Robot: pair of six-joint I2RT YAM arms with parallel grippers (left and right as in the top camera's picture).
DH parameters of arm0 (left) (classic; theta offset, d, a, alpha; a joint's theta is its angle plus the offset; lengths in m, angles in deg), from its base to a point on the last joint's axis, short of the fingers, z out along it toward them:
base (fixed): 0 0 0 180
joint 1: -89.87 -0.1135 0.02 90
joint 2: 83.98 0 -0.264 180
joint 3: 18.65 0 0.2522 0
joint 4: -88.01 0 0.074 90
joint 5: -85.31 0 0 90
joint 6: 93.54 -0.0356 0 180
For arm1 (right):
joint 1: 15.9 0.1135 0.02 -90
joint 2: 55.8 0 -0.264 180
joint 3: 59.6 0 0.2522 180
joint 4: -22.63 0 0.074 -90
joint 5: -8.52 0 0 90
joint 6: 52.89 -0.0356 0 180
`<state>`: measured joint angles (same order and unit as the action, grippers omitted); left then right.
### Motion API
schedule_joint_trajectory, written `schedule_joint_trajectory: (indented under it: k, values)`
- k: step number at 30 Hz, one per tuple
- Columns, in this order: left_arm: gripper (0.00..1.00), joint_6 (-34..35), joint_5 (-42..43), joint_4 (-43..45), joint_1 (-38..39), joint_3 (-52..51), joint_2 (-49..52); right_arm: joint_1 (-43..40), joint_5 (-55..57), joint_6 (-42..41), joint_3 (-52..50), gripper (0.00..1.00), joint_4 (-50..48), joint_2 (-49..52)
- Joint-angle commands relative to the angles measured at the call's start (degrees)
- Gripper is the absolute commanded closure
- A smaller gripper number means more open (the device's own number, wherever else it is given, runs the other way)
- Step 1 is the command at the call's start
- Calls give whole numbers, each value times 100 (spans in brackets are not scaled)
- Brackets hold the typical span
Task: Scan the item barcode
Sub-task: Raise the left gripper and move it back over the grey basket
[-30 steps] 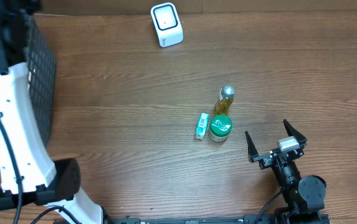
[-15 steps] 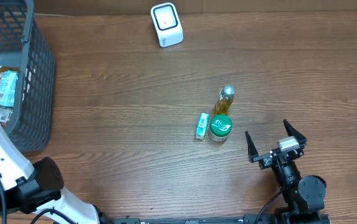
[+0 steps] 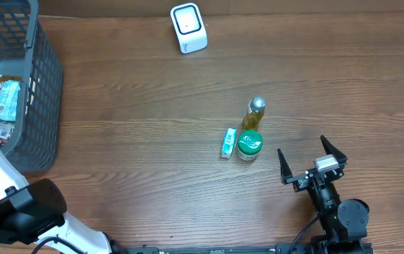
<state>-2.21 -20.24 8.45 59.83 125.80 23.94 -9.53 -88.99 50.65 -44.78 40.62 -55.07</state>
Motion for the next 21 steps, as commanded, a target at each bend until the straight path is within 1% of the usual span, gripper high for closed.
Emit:
schedule_joint_trajectory:
  k: [1, 7, 21]
  values:
    - [0, 35, 223, 50, -11, -52, 42, -9, -9, 2, -61, 0, -22, -57]
    - [0, 35, 514, -2, -9, -52, 42, -7, -9, 2, -61, 0, -22, -57]
    - [0, 37, 511, -297, -4, -52, 42, -7, -9, 2, -61, 0, -22, -57]
